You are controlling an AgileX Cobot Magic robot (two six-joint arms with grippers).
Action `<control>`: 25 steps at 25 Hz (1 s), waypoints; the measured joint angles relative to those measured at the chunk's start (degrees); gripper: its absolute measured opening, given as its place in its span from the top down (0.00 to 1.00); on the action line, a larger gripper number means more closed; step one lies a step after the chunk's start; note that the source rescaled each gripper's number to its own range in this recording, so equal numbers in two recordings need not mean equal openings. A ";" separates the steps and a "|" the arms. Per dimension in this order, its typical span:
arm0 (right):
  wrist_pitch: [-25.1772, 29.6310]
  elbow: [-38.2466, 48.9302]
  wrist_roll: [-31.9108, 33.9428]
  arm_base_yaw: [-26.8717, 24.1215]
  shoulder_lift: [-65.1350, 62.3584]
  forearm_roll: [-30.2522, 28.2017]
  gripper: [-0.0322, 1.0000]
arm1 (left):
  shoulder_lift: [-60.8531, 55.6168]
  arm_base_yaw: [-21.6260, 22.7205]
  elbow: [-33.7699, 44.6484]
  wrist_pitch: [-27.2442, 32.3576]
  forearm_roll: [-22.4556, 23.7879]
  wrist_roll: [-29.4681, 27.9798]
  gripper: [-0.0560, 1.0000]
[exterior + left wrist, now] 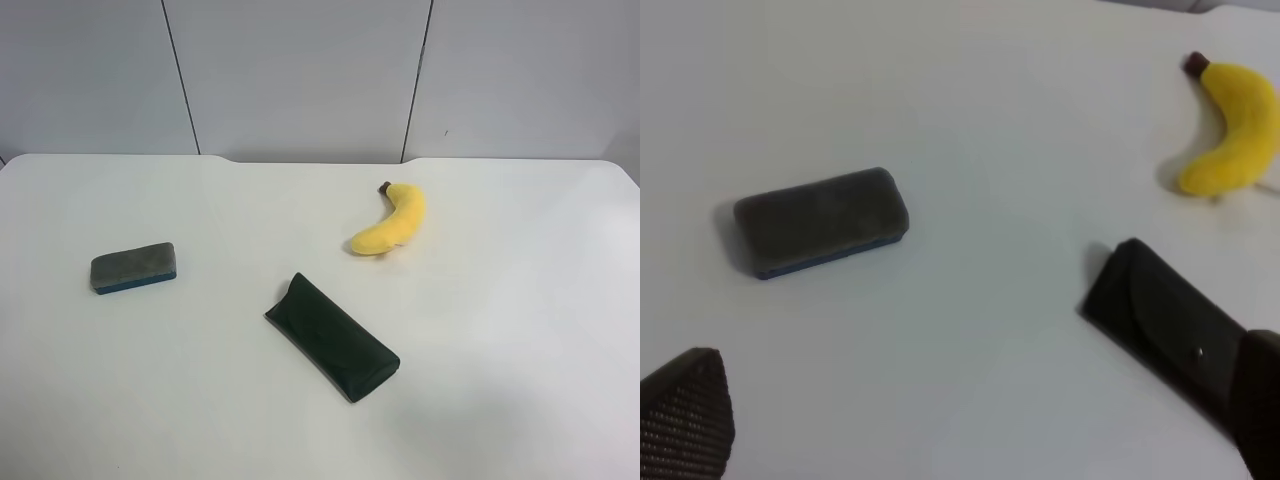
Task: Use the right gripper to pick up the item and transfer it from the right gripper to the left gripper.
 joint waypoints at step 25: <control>0.00 0.00 0.00 0.00 0.00 0.00 0.00 | -26.42 -0.65 -0.06 13.84 25.88 -11.88 0.00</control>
